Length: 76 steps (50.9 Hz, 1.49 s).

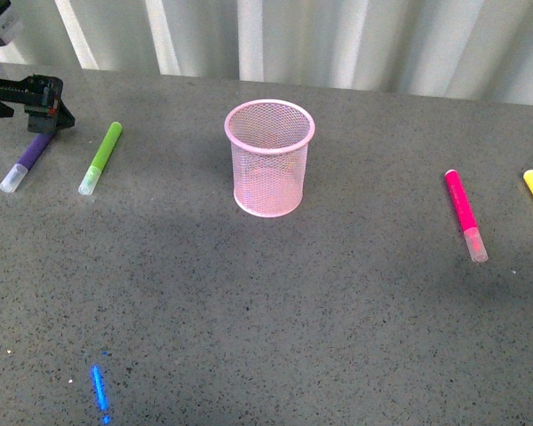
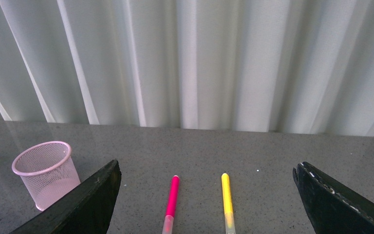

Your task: Insert purple and pink pens into pink cup

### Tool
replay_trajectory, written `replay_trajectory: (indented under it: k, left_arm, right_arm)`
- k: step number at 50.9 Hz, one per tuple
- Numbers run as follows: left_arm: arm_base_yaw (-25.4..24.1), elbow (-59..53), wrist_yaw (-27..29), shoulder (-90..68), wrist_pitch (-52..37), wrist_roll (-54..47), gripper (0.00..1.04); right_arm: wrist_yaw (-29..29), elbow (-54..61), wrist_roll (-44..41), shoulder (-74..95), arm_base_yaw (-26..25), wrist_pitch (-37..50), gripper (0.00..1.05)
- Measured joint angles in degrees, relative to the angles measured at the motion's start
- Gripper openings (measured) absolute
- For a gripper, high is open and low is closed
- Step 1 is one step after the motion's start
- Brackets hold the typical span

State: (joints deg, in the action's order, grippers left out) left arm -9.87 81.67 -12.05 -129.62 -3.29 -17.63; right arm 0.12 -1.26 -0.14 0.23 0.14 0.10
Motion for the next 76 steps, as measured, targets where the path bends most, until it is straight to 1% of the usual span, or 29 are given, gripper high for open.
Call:
replay_trajectory:
  k: [26, 35, 49, 52, 59, 64, 66, 71, 73, 76]
  left_arm:
    - [-0.28, 6.91, 1.31, -5.99, 2.71, -1.9, 0.98]
    - [-0.2, 9.11, 2.51, -7.82, 5.6, -2.27, 0.98]
    - [0.15, 11.17, 2.67, -8.7, 7.72, -2.29, 0.98]
    - [0.28, 11.28, 2.75, -8.79, 7.82, -2.38, 0.92]
    - [0.79, 11.52, 3.13, -8.85, 9.35, -2.23, 0.67]
    - [1.07, 11.56, 3.19, -8.85, 9.92, -2.21, 0.54]
    - [1.18, 11.58, 3.06, -8.85, 10.14, -2.08, 0.46]
    - [1.36, 11.65, 2.93, -8.83, 10.84, -2.03, 0.33]
    - [1.42, 11.67, 2.84, -8.74, 11.15, -2.03, 0.25]
    - [1.42, 11.67, 2.91, -8.46, 11.56, -2.03, 0.15]
  right_arm:
    - [0.0, 0.0, 0.02, 0.0, 0.0, 0.0, 0.98]
    - [0.0, 0.0, 0.02, 0.0, 0.0, 0.0, 0.98]
    - [0.0, 0.0, 0.02, 0.0, 0.0, 0.0, 0.98]
    - [0.0, 0.0, 0.0, 0.0, 0.0, 0.0, 0.98]
    - [0.0, 0.0, 0.02, 0.0, 0.0, 0.0, 0.98]
    - [0.0, 0.0, 0.02, 0.0, 0.0, 0.0, 0.98]
    - [0.0, 0.0, 0.0, 0.0, 0.0, 0.0, 0.98]
    - [0.0, 0.0, 0.02, 0.0, 0.0, 0.0, 0.98]
    - [0.0, 0.0, 0.0, 0.0, 0.0, 0.0, 0.98]
    - [0.0, 0.0, 0.02, 0.0, 0.0, 0.0, 0.98]
